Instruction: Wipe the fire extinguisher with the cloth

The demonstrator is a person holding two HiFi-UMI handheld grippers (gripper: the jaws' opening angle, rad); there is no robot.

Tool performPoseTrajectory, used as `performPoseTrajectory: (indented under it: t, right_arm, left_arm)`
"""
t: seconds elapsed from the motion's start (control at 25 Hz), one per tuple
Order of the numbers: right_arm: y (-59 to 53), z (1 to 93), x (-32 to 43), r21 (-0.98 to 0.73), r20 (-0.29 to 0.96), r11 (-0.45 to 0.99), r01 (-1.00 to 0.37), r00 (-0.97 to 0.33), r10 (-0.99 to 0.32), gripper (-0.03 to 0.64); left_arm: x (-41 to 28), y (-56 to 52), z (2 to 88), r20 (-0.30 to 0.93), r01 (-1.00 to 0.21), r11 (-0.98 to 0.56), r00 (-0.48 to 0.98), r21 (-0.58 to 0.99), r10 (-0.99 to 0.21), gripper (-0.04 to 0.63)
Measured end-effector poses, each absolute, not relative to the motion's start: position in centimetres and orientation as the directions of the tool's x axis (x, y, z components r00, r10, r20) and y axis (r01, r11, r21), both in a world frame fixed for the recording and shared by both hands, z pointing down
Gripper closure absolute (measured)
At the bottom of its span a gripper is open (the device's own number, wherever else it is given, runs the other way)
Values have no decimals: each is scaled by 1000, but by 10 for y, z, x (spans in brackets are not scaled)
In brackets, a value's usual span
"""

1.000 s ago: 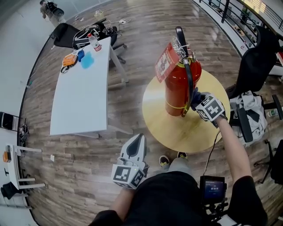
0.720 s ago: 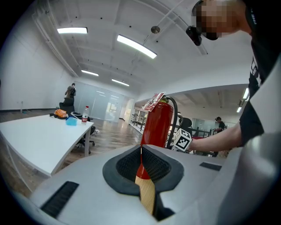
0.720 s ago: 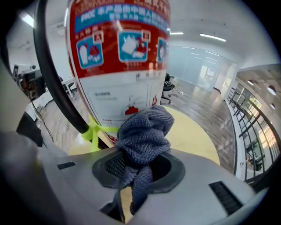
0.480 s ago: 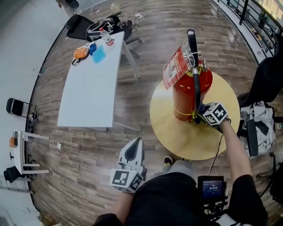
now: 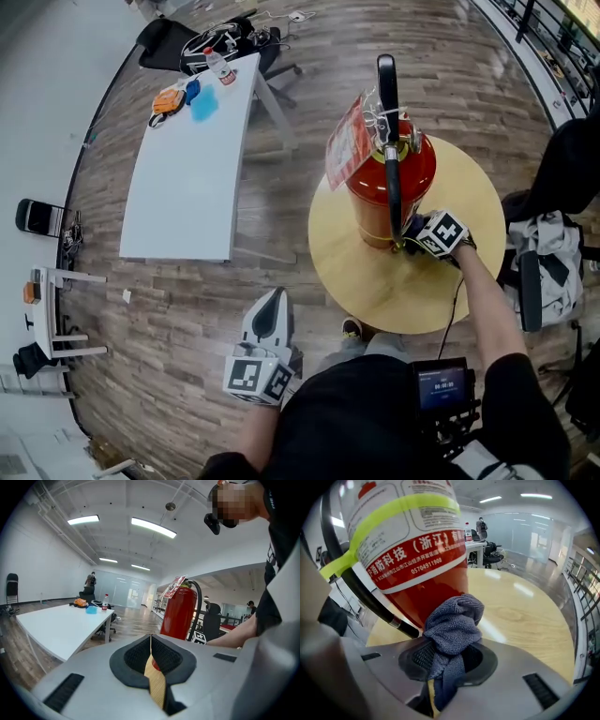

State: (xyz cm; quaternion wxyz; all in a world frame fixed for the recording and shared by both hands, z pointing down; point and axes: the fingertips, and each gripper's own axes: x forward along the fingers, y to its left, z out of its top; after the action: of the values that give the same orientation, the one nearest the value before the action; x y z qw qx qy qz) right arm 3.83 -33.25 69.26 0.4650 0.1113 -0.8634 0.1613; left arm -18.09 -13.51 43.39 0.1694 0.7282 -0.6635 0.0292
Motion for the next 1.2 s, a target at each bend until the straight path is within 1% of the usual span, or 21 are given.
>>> performPoseTrajectory:
  t: [0.12,0.28,0.4,0.52,0.68,0.8,0.92,1.04,1.12,1.2]
  right_arm:
    - [-338,683,39,-105,858,946,-305,-509,-69,512]
    - [-349,642,40,-4,854,974,-228,-507,-115,512]
    - [-356,589,37,100,828,982,-162,-534,-172,512]
    - [-364,521,33,230,769,965,-129,-583,-261,512]
    - [-374,420,28,450,661,885,-119,-622,-419,512]
    - [-377,368,25,592,589,799,-107,-619,-519,512]
    - [-382,349,23,692,544,717,-77,-598,-589,512]
    - [-387,346,19,778,472,626,-53,-607,-639,512]
    - [-394,348,15,814,418,577,-65,-623,-661,512]
    - [-402,362,9,821,396,567,-71,-645,-654,512]
  left_arm:
    - [-174,-137,433,262,-974,-64,120,215,-958,572]
    - [-169,-139,431,258,-972,-59,119,227,-959,572]
    - [-165,-142,431,242,-969,-72,130,236,-962,572]
    - [-159,-145,429,233,-966,-88,146,241,-961,572]
    - [-150,-154,425,207,-962,-119,172,244,-963,572]
    - [-144,-158,426,198,-959,-135,187,250,-962,572]
    - [-140,-162,424,192,-956,-144,196,256,-962,572]
    - [-139,-162,425,195,-955,-152,205,254,-959,571]
    - [-139,-163,425,203,-956,-148,202,253,-958,572]
    - [-141,-162,425,207,-958,-144,197,247,-958,572]
